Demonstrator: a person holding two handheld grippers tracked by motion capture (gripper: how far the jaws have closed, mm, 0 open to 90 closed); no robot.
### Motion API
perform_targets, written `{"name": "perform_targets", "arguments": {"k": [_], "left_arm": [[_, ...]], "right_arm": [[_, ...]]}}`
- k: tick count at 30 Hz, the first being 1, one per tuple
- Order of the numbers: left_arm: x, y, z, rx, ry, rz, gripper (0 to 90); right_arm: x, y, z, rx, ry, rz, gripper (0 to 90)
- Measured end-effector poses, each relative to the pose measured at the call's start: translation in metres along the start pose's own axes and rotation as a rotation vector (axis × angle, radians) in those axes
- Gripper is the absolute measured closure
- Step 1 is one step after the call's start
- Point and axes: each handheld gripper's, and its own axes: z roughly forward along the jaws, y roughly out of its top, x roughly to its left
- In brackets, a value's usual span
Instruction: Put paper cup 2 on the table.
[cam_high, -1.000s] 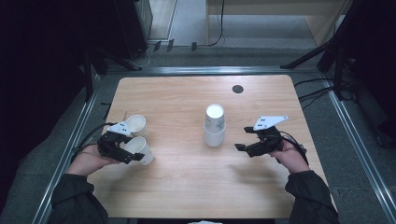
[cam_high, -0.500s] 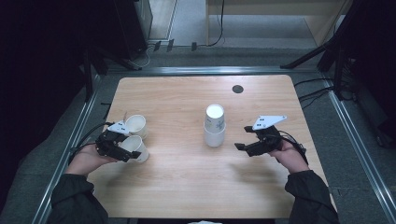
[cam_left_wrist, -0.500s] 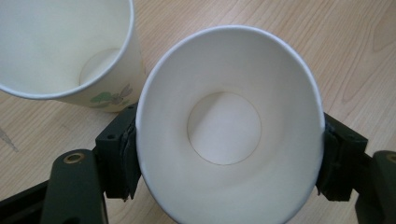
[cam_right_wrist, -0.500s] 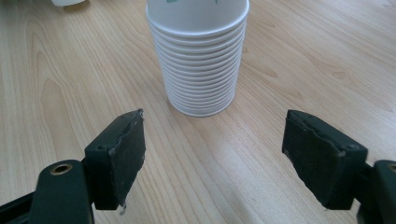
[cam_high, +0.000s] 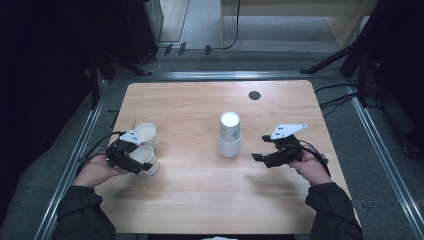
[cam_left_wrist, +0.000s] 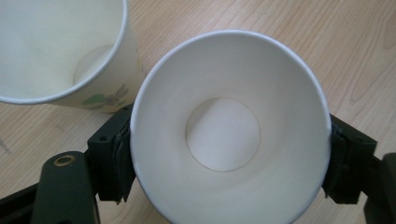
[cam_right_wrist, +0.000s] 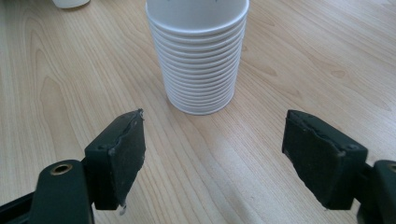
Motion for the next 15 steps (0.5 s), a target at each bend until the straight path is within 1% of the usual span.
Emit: {"name": "perform_targets", "arguments": {"k": [1,3,4,12,15], "left_arm": [[0.0003,0.0003,0.0003,0.004,-0.01,-0.002,19.8],[-0.0005,0.0004,0.0014,0.007,-0.014,-0.001,18.0],[-0.0009,0.0005,0.0019,0.006,-0.023,-0.005,17.4],[-0.0018,0.0005,0.0014,-0.005,-0.048,-0.007,14.8],[-0.0015,-0.0004,-0.0001,-0.01,-0.073,-0.011,13.7]], "right_arm": [[0.0,0.0,-0.0001,0.0,-0.001,0.0,21.9],[0.0,-0.0001,-0.0004,0.0,-0.001,-0.002,21.9],[0.0001,-0.0003,-0.0006,0.002,-0.003,-0.003,21.8],[-0.0001,-0.0006,-0.0018,0.0,-0.007,-0.002,21.9],[0.0002,-0.0007,-0.0016,0.004,-0.006,-0.003,21.8]]}}
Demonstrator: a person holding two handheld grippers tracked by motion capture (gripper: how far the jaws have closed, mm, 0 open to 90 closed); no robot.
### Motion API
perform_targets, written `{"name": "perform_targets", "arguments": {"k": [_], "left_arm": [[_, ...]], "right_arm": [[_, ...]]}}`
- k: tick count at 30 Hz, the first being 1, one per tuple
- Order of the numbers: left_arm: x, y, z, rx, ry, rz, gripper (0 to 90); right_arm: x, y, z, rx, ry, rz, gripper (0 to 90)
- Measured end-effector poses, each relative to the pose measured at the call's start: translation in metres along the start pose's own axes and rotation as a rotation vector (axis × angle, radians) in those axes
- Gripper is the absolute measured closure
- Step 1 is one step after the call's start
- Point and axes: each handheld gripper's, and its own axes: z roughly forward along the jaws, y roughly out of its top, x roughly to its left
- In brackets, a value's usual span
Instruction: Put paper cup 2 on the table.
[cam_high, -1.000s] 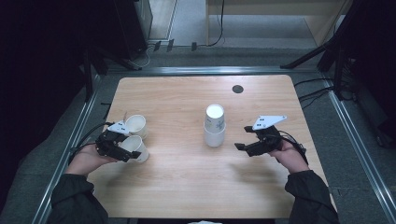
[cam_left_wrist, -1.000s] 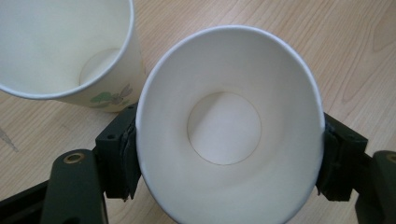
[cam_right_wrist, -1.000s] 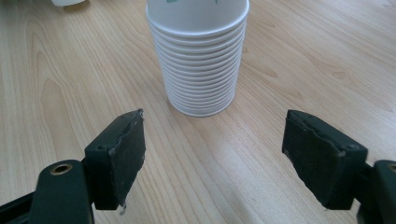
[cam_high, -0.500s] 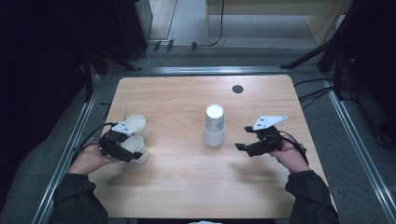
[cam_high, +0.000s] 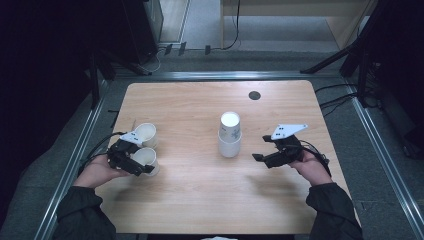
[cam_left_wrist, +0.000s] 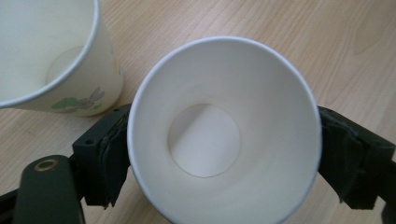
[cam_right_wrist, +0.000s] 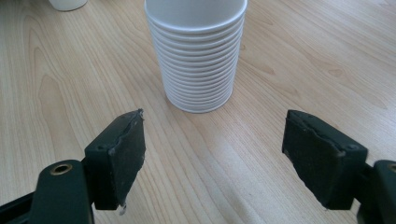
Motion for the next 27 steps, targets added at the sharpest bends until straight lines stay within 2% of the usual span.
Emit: {"name": "perform_targets", "arguments": {"k": [7,10,14,17,19,27], "left_arm": [[0.001,-0.001,-0.008,-0.035,-0.02,-0.018,13.6],[0.0,-0.003,-0.014,-0.05,-0.018,-0.006,13.6],[0.002,-0.005,-0.025,-0.094,-0.024,-0.029,13.6],[0.001,-0.004,-0.033,-0.119,-0.009,-0.042,13.5],[0.001,-0.002,-0.038,-0.133,0.011,-0.05,13.5],[-0.007,0.012,-0.048,-0.209,0.008,-0.061,13.6]], "right_arm": [[0.001,0.0,0.001,0.009,-0.004,-0.01,21.9],[0.001,0.0,0.0,0.006,-0.004,-0.008,21.8],[0.001,0.0,0.0,0.004,-0.006,-0.007,21.8],[0.0,0.0,0.0,0.005,-0.008,-0.004,21.8],[0.0,0.0,0.0,0.006,-0.01,-0.005,21.8],[0.001,0.0,-0.001,0.002,-0.019,-0.009,21.8]]}}
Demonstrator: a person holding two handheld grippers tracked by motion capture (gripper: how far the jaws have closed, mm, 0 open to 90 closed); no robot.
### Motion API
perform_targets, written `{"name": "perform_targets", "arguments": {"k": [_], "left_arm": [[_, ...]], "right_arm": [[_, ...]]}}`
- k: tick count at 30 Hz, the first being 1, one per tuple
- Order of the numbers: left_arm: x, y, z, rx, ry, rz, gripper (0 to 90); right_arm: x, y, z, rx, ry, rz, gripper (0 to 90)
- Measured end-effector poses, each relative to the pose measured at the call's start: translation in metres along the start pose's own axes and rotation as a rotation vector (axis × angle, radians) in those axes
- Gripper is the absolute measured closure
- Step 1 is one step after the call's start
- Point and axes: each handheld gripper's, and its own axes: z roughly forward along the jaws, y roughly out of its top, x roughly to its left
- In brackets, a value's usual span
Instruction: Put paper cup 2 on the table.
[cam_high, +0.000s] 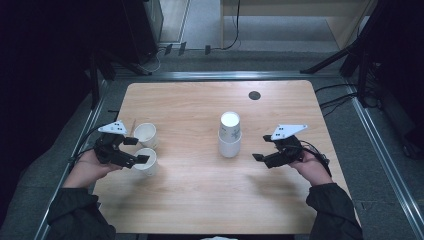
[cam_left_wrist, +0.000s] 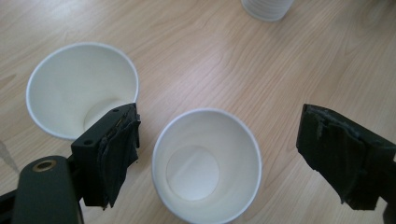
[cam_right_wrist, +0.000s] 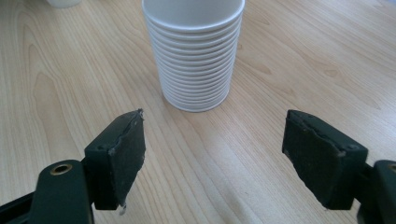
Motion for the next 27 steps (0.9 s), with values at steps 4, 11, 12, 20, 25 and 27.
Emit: {"name": "perform_targets", "arguments": {"k": [4,11,12,20,25,27], "left_arm": [[-0.005,0.008,0.003,0.001,0.015,-0.006,13.7],[-0.012,0.018,0.012,0.011,0.035,-0.01,13.7],[-0.013,0.02,0.014,0.009,0.042,-0.005,13.7],[-0.022,0.031,0.027,-0.027,0.05,-0.007,13.7],[-0.028,0.036,0.036,-0.048,0.057,-0.004,13.7],[-0.031,0.039,0.04,-0.06,0.059,-0.003,13.7]], "right_arm": [[0.001,0.0,0.0,0.0,0.01,-0.005,21.8],[0.001,0.0,0.0,0.002,0.003,-0.005,21.8],[0.001,0.0,-0.001,0.0,0.002,-0.004,21.8],[0.004,-0.001,-0.001,0.004,0.0,-0.014,21.7],[0.006,0.0,-0.001,-0.005,0.023,0.027,20.5],[0.007,0.0,-0.002,-0.009,0.029,0.03,20.5]]}}
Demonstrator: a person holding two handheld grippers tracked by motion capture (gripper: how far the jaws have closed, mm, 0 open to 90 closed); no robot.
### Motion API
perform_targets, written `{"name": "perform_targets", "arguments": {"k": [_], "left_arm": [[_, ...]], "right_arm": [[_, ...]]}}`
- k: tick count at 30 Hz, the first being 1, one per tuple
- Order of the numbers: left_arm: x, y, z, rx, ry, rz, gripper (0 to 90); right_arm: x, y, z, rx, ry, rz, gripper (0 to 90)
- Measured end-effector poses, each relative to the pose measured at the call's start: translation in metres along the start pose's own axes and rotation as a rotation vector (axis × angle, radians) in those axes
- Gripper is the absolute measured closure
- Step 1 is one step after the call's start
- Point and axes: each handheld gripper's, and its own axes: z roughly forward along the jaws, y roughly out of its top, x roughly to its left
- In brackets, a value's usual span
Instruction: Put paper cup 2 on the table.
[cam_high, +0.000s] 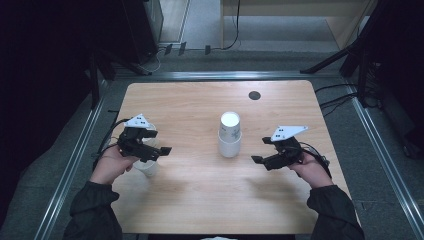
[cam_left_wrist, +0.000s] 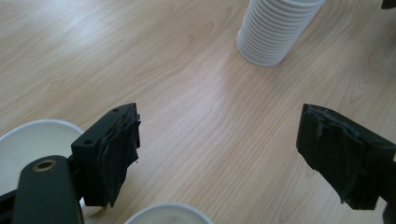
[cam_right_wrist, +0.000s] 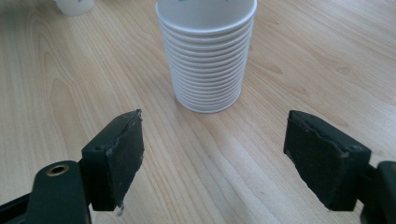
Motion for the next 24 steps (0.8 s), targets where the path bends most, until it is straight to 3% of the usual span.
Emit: {"name": "perform_targets", "arguments": {"k": [17,24], "left_arm": [[-0.032,0.018,0.037,-0.016,0.032,0.008,13.7],[-0.054,0.025,0.062,-0.019,0.021,0.071,14.0]], "right_arm": [[0.013,0.001,0.005,0.017,0.022,-0.006,20.5],[0.016,0.0,0.008,0.033,0.023,-0.017,20.3]]}}
